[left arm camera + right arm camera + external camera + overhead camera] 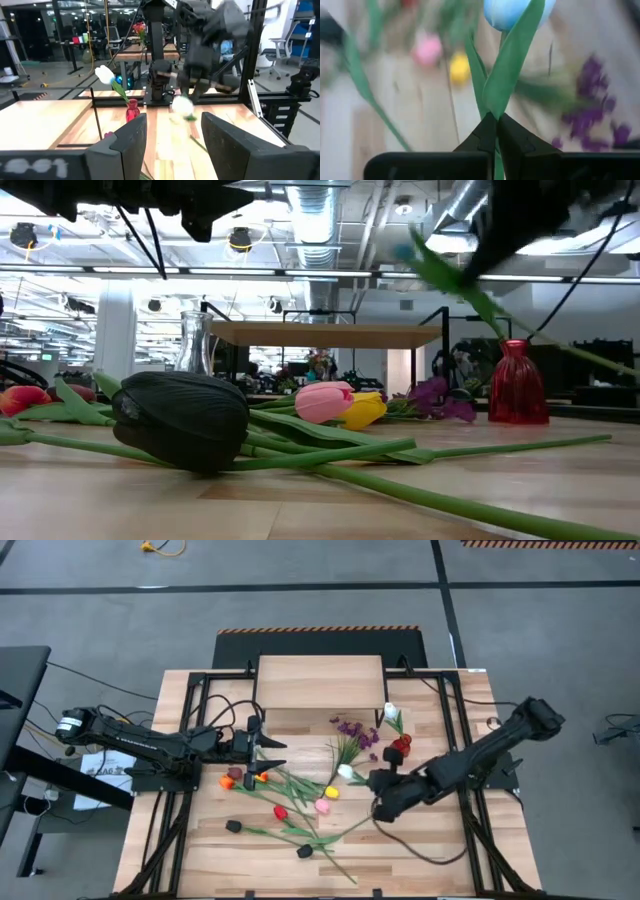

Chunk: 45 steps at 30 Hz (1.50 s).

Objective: Pick and place flowers into a vace then onto a shelf
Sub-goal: Put the white flower into the red vase

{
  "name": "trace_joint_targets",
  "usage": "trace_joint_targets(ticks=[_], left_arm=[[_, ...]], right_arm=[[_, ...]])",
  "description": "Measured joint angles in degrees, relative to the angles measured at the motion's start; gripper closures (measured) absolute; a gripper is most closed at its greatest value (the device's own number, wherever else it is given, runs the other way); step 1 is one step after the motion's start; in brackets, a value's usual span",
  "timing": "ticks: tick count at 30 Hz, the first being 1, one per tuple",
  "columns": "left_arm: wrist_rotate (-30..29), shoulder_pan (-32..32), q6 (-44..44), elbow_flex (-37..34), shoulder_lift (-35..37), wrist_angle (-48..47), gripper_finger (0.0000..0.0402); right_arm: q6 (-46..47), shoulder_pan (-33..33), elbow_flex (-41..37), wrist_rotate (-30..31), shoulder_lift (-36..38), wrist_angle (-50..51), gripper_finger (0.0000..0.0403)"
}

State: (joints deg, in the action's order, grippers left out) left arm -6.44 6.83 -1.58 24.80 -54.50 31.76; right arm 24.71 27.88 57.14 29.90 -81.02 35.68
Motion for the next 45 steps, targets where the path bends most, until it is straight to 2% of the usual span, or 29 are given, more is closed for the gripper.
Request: trace_joint_targets(ticks=[4, 9, 12, 16, 20, 28, 32, 45], left_arm=[[0.0, 0.0, -0.8, 0.0, 0.0, 4.5, 0.0223], [-0.1, 0.0, -0.8, 0.0, -1.0, 13.1, 0.0223], [1.0, -0.1, 0.0, 1.0, -4.4, 17.7, 0.0223], [6.3, -0.1, 1.6, 6.5, -12.6, 18.1, 0.0223], [7.7, 0.0, 1.3, 13.8, -20.2, 16.6, 0.0223], [9.2, -0.1, -2.0, 25.1, -28.6, 9.1, 0.0223], [9.2, -0.1, -2.3, 27.3, -30.1, 7.6, 0.0223], [7.6, -0.1, -3.9, 27.3, -30.2, 8.4, 0.0226]], right_arm=[[-6.3, -0.1, 0.0, 3.5, 4.5, -8.8, 0.0400], [-17.7, -1.4, 0.0, 4.6, 7.2, -22.8, 0.0401], [-23.6, -2.6, 0.1, 4.1, 7.4, -29.1, 0.0401], [-26.7, -4.8, 0.1, 0.1, 6.7, -33.6, 0.0402], [-26.8, -6.0, 0.1, -1.7, 6.5, -34.6, 0.0402], [-28.3, -4.8, 0.0, -1.2, 4.9, -37.3, 0.0402], [-28.2, -4.8, 0.0, -0.6, 5.2, -37.3, 0.0402], [-28.2, -4.8, 0.1, -1.3, 5.3, -36.8, 0.0403]])
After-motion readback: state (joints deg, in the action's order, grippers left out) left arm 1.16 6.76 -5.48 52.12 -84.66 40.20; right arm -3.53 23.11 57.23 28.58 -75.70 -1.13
